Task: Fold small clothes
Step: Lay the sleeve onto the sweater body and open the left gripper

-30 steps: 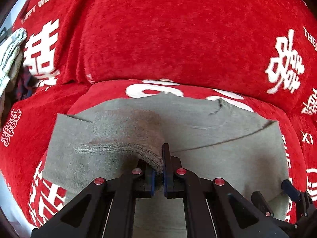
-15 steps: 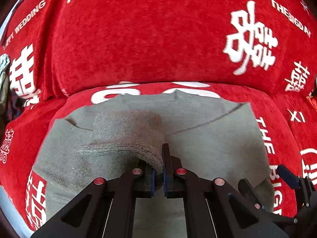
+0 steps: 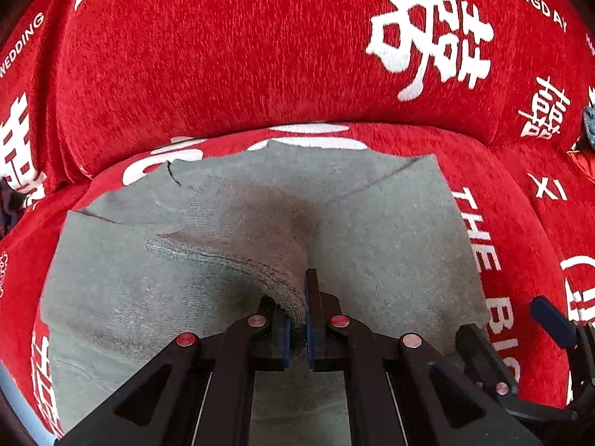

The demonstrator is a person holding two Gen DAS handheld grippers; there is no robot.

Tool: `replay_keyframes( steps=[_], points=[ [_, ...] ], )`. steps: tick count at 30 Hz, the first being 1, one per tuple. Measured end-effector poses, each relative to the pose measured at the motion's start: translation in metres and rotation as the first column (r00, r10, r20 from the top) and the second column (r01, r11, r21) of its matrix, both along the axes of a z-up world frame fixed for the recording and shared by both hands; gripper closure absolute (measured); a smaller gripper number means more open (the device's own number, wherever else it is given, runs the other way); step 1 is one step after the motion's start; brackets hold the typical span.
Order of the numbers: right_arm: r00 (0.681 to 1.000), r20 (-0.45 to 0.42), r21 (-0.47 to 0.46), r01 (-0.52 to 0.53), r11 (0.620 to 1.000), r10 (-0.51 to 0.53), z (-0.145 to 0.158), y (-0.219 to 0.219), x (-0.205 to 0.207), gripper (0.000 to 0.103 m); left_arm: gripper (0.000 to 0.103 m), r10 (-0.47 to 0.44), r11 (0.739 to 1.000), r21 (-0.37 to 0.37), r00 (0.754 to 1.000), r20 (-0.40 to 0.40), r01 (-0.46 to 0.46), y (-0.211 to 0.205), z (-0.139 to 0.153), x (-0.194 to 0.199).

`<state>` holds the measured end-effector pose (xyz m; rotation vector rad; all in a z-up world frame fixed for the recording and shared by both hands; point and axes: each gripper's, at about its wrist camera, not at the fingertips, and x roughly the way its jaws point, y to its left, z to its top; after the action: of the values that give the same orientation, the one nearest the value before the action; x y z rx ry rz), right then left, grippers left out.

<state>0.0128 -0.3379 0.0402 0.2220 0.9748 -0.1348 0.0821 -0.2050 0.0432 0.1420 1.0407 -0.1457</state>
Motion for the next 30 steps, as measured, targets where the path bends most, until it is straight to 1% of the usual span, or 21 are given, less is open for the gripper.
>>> replay_keyframes(
  steps=[3,6,9,11,14,17,19,20,21,22,23,24,25,26,27,29,30],
  points=[
    [1.000,-0.004,-0.001,0.001,1.000,-0.001,-0.002,-0.001,0.000,0.013,0.097,-0.006,1.000,-0.001,1.000,-0.006,0.006,-0.001,-0.004,-0.001],
    [1.000,-0.008,-0.002,-0.002,1.000,0.002,-0.004,-0.001,-0.001,0.013,0.096,-0.012,0.999,-0.030,1.000,-0.018,0.012,0.002,-0.007,-0.001],
    [1.000,-0.009,-0.001,0.000,1.000,0.000,-0.004,-0.001,-0.001,0.013,0.096,-0.030,0.995,-0.098,0.998,-0.058,0.024,0.010,-0.012,0.001],
    [1.000,-0.008,-0.003,0.001,1.000,-0.001,-0.004,-0.002,-0.002,0.013,0.096,-0.037,0.990,-0.138,0.997,-0.064,0.028,0.016,-0.012,0.002],
    [1.000,-0.005,-0.013,-0.001,1.000,0.001,-0.001,0.000,-0.001,0.013,0.096,-0.048,0.974,-0.224,0.994,-0.102,0.024,0.028,-0.012,0.006],
    [1.000,0.001,-0.019,-0.009,1.000,0.009,0.003,0.004,-0.001,0.013,0.096,-0.072,0.942,-0.334,0.987,-0.145,0.020,0.045,-0.012,0.010],
    [1.000,0.007,-0.025,-0.021,0.999,0.021,0.005,0.008,0.000,0.013,0.096,-0.099,0.904,-0.426,0.979,-0.178,0.014,0.060,-0.015,0.012],
    [1.000,0.009,-0.028,-0.027,0.999,0.027,0.006,0.010,0.000,0.013,0.096,-0.104,0.889,-0.457,0.977,-0.186,0.008,0.066,-0.016,0.012],
    [0.999,0.012,-0.031,-0.034,0.999,0.034,0.007,0.012,0.001,0.013,0.095,-0.117,0.859,-0.512,0.972,-0.204,-0.004,0.075,-0.019,0.013],
    [0.999,0.014,-0.032,-0.039,0.999,0.040,0.008,0.014,0.001,0.013,0.088,-0.126,0.841,-0.541,0.968,-0.216,-0.011,0.080,-0.021,0.014],
    [0.999,0.015,-0.034,-0.045,0.998,0.046,0.009,0.017,0.002,0.013,0.059,-0.140,0.816,-0.578,0.962,-0.235,-0.023,0.086,-0.025,0.015],
    [0.998,0.018,-0.035,-0.055,0.998,0.056,0.010,0.021,0.003,0.013,0.033,-0.171,0.765,-0.644,0.957,-0.236,-0.022,0.091,-0.028,0.016],
    [0.998,0.019,-0.036,-0.061,0.998,0.061,0.011,0.023,0.004,0.013,0.025,-0.196,0.719,-0.695,0.954,-0.227,-0.017,0.094,-0.027,0.015],
    [0.997,0.019,-0.040,-0.071,0.997,0.072,0.011,0.028,0.006,0.013,0.023,-0.182,0.726,-0.687,0.958,-0.220,-0.019,0.094,-0.023,0.013],
    [0.997,0.017,-0.045,-0.077,0.996,0.078,0.012,0.031,0.007,0.013,0.023,-0.162,0.751,-0.660,0.964,-0.211,-0.018,0.092,-0.020,0.012],
    [0.996,0.016,-0.056,-0.089,0.994,0.090,0.013,0.037,0.008,0.013,0.023,-0.163,0.780,-0.625,0.972,-0.168,0.023,0.086,-0.011,0.008],
    [0.995,0.018,-0.060,-0.094,0.994,0.095,0.014,0.039,0.008,0.013,0.023,-0.163,0.788,-0.615,0.975,-0.154,0.035,0.087,-0.008,0.006]
  ],
)
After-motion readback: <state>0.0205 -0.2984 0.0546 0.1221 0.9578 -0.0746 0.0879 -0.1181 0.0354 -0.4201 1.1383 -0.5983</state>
